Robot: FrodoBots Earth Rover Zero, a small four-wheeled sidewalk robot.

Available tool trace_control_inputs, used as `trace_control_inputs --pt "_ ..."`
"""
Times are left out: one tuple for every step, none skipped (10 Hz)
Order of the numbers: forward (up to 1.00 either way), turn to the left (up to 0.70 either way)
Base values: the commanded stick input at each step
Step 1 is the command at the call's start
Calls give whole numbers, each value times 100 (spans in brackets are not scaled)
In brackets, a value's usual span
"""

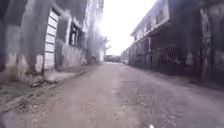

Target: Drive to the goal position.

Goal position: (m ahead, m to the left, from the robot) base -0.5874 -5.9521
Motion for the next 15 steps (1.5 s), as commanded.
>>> trace_control_inputs --pt "50 0" --pt "50 0" --pt "50 0" --pt "50 0" --pt "50 0" --pt "50 0" --pt "50 0" --pt "50 0" --pt "50 0" --pt "50 0" --pt "50 0" --pt "50 0" --pt "50 0" --pt "50 -22" --pt "50 -50"
